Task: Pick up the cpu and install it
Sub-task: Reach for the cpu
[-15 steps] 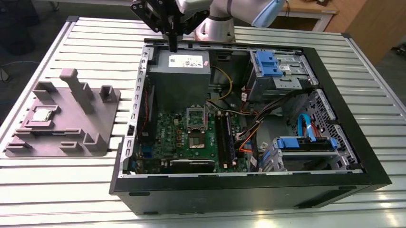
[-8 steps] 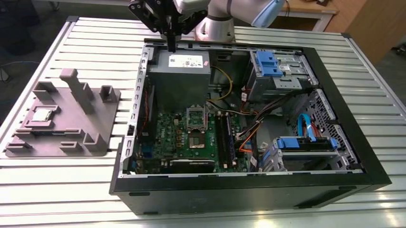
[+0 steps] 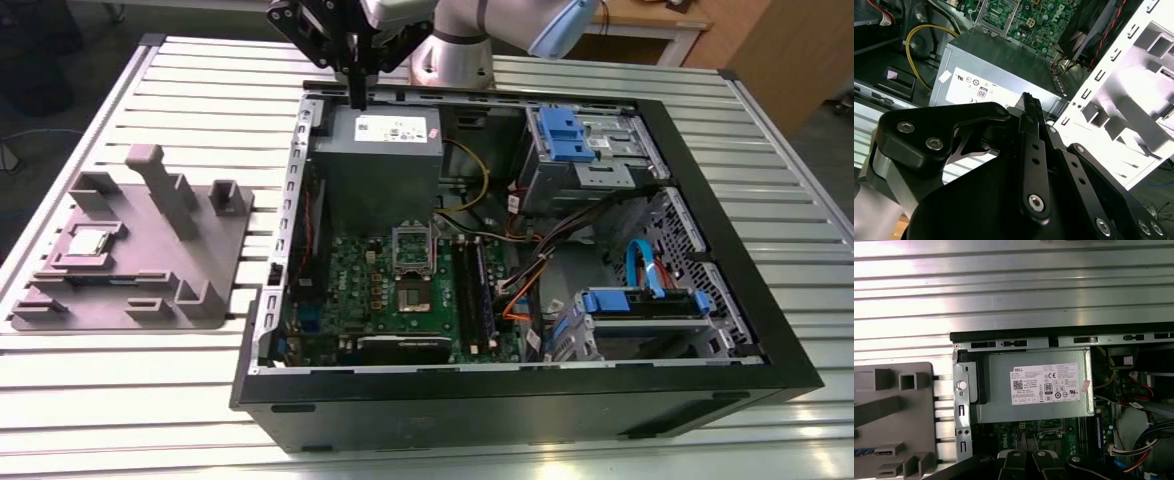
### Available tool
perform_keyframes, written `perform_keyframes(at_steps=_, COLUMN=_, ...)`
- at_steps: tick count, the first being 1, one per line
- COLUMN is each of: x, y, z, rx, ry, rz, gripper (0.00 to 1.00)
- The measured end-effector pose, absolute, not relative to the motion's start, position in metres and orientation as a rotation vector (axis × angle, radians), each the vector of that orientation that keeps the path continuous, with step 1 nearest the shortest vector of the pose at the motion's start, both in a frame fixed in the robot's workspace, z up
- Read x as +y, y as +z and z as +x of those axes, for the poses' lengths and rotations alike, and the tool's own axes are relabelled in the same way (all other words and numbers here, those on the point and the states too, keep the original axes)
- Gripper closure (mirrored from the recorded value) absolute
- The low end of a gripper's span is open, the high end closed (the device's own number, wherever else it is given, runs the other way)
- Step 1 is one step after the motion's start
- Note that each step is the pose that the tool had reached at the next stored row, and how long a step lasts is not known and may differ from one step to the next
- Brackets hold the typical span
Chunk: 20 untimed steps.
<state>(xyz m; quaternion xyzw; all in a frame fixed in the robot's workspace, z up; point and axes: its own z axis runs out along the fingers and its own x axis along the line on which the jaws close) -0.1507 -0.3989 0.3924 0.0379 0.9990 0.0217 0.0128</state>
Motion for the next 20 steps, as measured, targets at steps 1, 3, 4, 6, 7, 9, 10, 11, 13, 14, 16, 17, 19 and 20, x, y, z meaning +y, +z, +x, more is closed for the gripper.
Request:
perform_keyframes(at_steps=1, x=-0.3989, y=0.3924, z=-0.1510, rx=3.113, ry=0.068, rz=0.118, gripper=0.90)
perform_keyframes(at_steps=3, x=-0.3989, y=0.3923, z=-0.1514, rx=3.113, ry=0.068, rz=0.118, gripper=0.90)
perform_keyframes(at_steps=4, x=-0.3989, y=0.3923, z=-0.1516, rx=3.113, ry=0.068, rz=0.118, gripper=0.90)
perform_keyframes(at_steps=6, x=-0.3989, y=0.3923, z=-0.1520, rx=3.113, ry=0.068, rz=0.118, gripper=0.90)
perform_keyframes(at_steps=7, x=-0.3989, y=0.3923, z=-0.1522, rx=3.113, ry=0.068, rz=0.118, gripper=0.90)
perform_keyframes(at_steps=9, x=-0.3989, y=0.3922, z=-0.1525, rx=3.113, ry=0.068, rz=0.118, gripper=0.90)
perform_keyframes(at_steps=10, x=-0.3989, y=0.3922, z=-0.1527, rx=3.113, ry=0.068, rz=0.118, gripper=0.90)
perform_keyframes(at_steps=11, x=-0.3989, y=0.3922, z=-0.1529, rx=3.113, ry=0.068, rz=0.118, gripper=0.90)
perform_keyframes(at_steps=13, x=-0.3989, y=0.3922, z=-0.1534, rx=3.113, ry=0.068, rz=0.118, gripper=0.90)
perform_keyframes(at_steps=14, x=-0.3989, y=0.3922, z=-0.1537, rx=3.113, ry=0.068, rz=0.118, gripper=0.90)
perform_keyframes(at_steps=16, x=-0.3989, y=0.3922, z=-0.1540, rx=3.113, ry=0.068, rz=0.118, gripper=0.90)
perform_keyframes(at_steps=17, x=-0.3989, y=0.3922, z=-0.1542, rx=3.113, ry=0.068, rz=0.118, gripper=0.90)
perform_keyframes(at_steps=19, x=-0.3989, y=0.3922, z=-0.1544, rx=3.113, ry=0.068, rz=0.118, gripper=0.90)
perform_keyframes(at_steps=20, x=-0.3989, y=0.3922, z=-0.1545, rx=3.113, ry=0.068, rz=0.118, gripper=0.90)
